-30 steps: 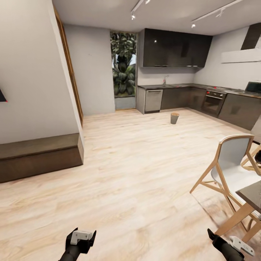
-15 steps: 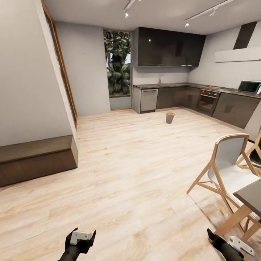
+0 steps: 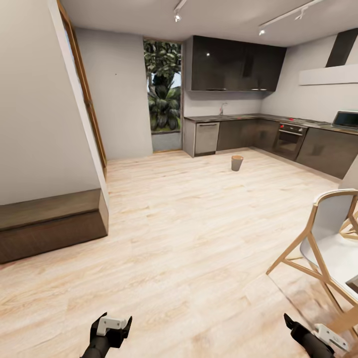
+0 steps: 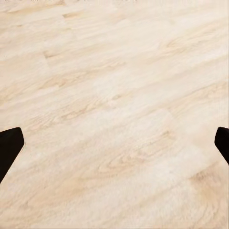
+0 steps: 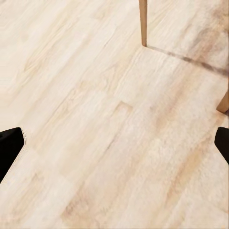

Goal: Put the three can of soda from the living room inside the tash can in the kitchen.

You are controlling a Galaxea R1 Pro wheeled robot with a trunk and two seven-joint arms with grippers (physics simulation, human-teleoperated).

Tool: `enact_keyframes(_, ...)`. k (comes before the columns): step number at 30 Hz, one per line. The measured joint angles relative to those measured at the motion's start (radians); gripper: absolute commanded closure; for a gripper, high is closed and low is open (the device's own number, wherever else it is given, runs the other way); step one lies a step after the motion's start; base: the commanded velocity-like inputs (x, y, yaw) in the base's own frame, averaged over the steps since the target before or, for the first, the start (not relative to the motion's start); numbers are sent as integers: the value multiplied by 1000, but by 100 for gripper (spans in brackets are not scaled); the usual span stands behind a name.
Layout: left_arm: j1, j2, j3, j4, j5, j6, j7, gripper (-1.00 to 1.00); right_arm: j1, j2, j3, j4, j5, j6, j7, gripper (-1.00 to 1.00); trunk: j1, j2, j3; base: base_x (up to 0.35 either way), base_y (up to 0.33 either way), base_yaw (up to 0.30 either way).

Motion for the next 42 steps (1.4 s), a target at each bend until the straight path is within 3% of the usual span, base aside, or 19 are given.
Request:
enact_keyframes(12, 0, 0, 2, 0, 0, 0, 0, -100, 0, -1, 2, 0, -1, 0, 0, -100, 0, 0, 0, 267, 218, -28)
enact_keyframes(32, 0, 0, -1, 0, 0, 0, 1, -100, 0, -2, 1, 0, 0, 0, 0, -100, 0, 0, -1, 270, 217, -207)
enact_keyframes(42, 0, 0, -2, -1, 0, 0, 1, -100, 0, -4, -2, -3, -2, 0, 0, -100, 0, 0, -3, 279, 204, -49)
